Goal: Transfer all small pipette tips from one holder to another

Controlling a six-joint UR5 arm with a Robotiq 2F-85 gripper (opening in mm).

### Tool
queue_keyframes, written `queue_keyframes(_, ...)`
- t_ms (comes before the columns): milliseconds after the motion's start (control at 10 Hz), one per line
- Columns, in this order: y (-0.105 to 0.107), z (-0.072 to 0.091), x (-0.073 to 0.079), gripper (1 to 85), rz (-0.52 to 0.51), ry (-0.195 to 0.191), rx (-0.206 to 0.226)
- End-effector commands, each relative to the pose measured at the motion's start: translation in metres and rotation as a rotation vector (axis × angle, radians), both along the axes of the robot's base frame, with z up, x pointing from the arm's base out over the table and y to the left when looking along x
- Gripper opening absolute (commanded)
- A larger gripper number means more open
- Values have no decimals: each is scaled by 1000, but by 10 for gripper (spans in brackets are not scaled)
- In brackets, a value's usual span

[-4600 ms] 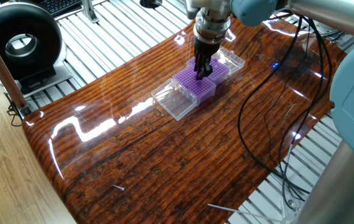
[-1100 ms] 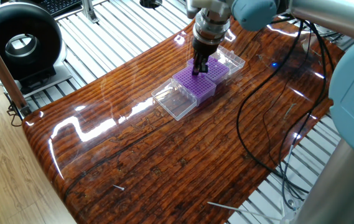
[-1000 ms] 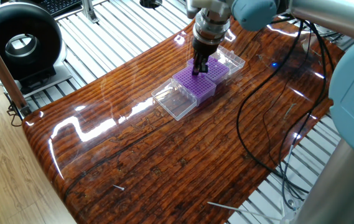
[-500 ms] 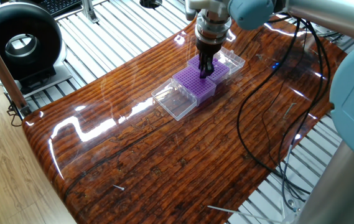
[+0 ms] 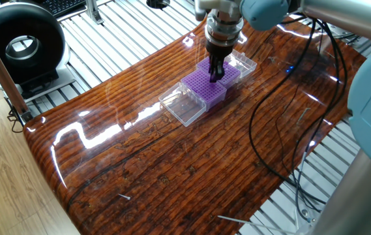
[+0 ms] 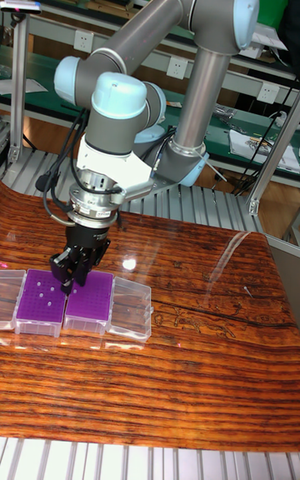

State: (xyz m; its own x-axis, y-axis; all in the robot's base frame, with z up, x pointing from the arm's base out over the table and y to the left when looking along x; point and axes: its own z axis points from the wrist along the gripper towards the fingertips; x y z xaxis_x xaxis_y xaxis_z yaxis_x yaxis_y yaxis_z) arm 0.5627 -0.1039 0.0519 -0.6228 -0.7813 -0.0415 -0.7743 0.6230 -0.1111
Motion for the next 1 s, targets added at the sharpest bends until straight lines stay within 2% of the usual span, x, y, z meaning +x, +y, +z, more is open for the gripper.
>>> queue_keyframes(0, 7, 3, 1, 347, -28, -13, 18)
queue_keyframes(500, 6, -4, 9, 310, -28, -38, 24)
queue_keyframes(900, 7, -6, 9, 303, -31, -42, 26)
